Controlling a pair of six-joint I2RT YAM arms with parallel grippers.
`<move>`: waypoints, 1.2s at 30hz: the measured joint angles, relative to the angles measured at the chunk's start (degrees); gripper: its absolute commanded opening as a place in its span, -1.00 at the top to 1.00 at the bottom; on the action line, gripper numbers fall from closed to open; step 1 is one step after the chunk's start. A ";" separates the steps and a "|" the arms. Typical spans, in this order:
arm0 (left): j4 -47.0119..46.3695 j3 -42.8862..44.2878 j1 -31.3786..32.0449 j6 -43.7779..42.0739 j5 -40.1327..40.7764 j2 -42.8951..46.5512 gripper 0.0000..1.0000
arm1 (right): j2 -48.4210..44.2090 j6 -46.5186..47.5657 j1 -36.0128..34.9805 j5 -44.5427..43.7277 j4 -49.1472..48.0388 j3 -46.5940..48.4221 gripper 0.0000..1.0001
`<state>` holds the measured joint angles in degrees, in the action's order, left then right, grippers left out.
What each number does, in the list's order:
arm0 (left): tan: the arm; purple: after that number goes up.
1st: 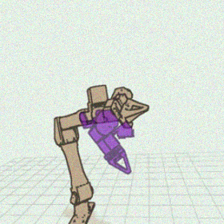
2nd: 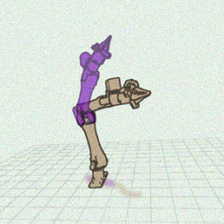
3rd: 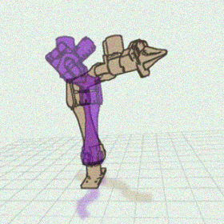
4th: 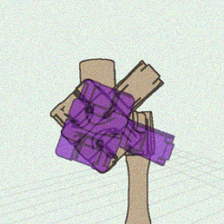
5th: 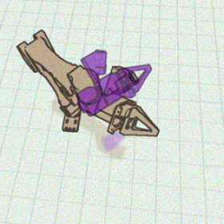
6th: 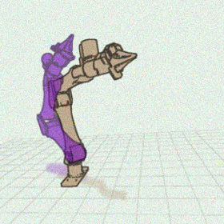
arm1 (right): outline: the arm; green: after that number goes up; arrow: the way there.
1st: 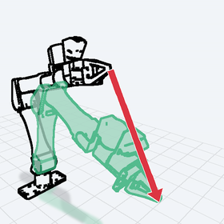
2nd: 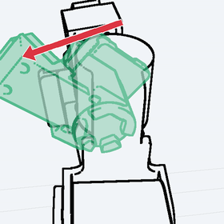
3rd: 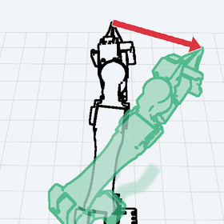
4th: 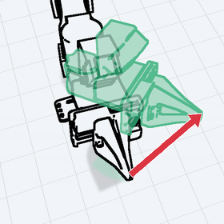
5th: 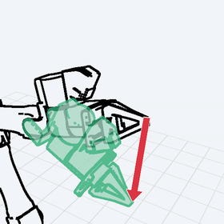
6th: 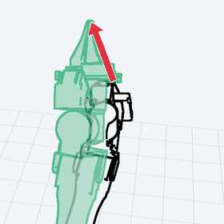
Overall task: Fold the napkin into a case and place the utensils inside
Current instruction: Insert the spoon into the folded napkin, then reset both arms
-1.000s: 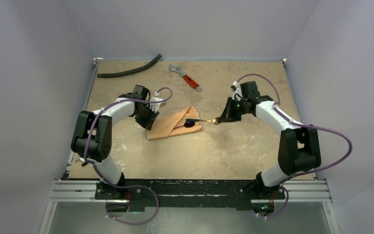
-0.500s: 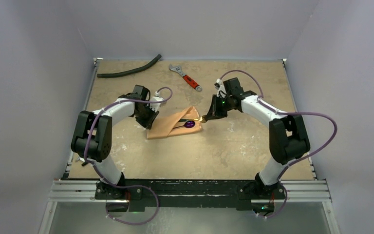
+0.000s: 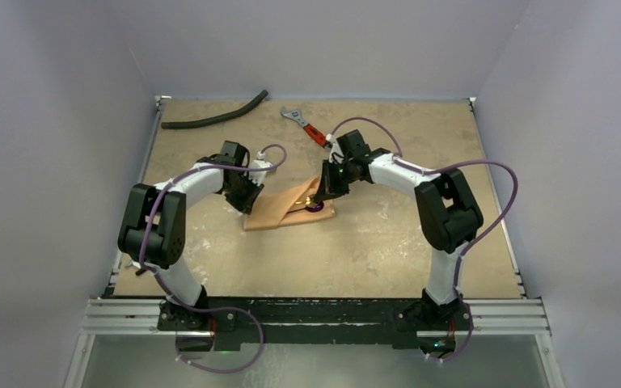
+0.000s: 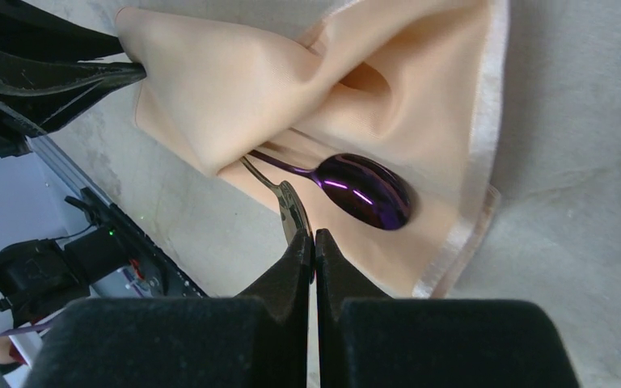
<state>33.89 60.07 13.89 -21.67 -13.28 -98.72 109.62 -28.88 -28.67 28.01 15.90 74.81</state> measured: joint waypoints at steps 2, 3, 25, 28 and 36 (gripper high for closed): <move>0.00 0.00 -0.02 -0.09 0.00 0.00 0.62 | 0.83 -0.07 -0.72 0.02 -0.44 0.68 1.00; 0.02 0.00 -0.02 -0.13 0.00 0.00 0.61 | 1.27 -0.13 -0.98 0.04 -0.68 0.98 1.00; 2.64 4.48 -1.31 0.13 0.15 2.89 -0.85 | -9.40 0.46 0.70 -6.43 -1.62 -1.62 -0.97; 0.61 5.25 -3.78 0.72 -1.33 4.17 -0.89 | -14.78 0.39 4.26 -11.69 -2.95 -2.89 -0.97; -22.49 -2.89 -13.49 7.67 -7.17 4.44 -0.95 | -22.86 3.96 13.44 -43.30 -27.06 -20.68 -0.97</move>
<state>11.40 57.19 0.40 -14.00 -20.45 -94.28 86.76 -24.93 -15.22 -15.29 -11.16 54.13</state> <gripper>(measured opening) 0.966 0.984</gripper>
